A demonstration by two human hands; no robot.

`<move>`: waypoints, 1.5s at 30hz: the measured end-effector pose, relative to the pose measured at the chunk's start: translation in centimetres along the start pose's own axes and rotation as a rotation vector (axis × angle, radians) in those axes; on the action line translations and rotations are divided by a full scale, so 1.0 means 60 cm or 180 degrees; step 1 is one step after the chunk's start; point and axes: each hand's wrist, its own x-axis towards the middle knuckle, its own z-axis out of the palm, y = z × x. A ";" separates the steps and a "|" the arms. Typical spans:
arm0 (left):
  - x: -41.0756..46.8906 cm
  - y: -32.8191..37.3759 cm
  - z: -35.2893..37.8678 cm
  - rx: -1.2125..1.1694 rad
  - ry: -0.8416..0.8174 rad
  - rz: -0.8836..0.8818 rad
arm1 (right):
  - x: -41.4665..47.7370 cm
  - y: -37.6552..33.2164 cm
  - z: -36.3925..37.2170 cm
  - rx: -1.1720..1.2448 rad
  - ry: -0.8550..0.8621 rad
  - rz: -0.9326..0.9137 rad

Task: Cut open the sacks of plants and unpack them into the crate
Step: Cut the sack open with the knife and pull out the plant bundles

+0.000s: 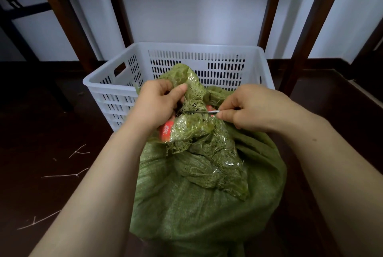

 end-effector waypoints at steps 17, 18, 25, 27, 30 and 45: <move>-0.012 -0.006 0.022 0.1684 0.0963 0.0935 | -0.020 -0.069 0.002 -0.1075 0.0139 -0.0036; -0.012 -0.005 0.023 0.1661 0.0984 0.0964 | -0.021 -0.075 0.006 -0.1139 0.0178 -0.0069; -0.012 -0.011 0.023 0.1388 0.1155 0.1039 | -0.018 -0.110 0.026 -0.1110 0.0092 -0.0022; -0.004 -0.019 0.002 0.1236 0.1277 0.0928 | -0.020 -0.109 0.020 -0.1097 0.0171 -0.0002; -0.001 -0.029 -0.018 0.1241 0.1307 0.0823 | -0.022 -0.097 0.017 -0.1190 0.0159 0.0088; -0.002 -0.036 -0.015 0.0353 0.0223 0.0489 | 0.000 0.084 0.017 0.3303 -0.0911 0.0899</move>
